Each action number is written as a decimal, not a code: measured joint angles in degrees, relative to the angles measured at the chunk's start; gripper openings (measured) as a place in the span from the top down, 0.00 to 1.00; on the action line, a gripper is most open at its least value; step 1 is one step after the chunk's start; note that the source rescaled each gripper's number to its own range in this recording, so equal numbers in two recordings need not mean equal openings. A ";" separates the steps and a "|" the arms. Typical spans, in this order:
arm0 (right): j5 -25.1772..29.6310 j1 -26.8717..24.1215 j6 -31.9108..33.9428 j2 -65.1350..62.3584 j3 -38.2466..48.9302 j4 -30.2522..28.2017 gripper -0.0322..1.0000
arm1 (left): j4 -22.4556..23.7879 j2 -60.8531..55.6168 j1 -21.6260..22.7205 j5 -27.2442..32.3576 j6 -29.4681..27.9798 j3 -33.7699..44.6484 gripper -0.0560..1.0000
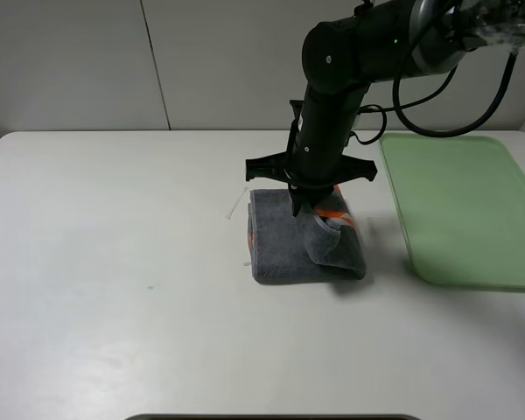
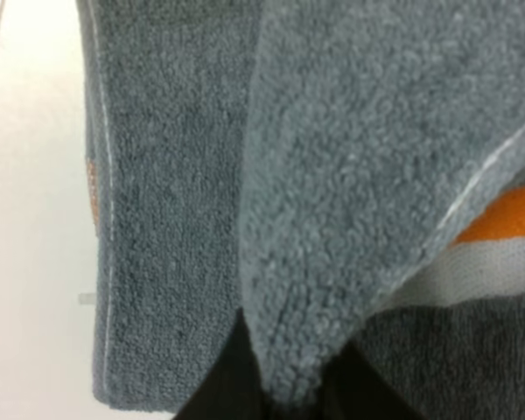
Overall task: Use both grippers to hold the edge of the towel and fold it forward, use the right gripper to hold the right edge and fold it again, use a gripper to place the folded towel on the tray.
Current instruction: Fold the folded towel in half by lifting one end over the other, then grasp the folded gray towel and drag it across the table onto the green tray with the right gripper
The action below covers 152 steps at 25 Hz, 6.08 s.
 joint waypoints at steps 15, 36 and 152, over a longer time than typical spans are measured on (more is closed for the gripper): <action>-2.74 0.00 2.38 0.00 0.00 6.75 0.39 | 0.00 0.00 0.00 0.00 0.00 0.00 0.00; 0.63 -1.61 -15.22 0.00 0.00 -1.67 0.00 | 0.00 0.00 0.00 0.00 0.00 0.00 0.00; 0.12 -40.44 -19.50 4.21 -7.24 -23.24 0.00 | 0.00 0.00 0.00 -0.05 0.00 0.00 0.00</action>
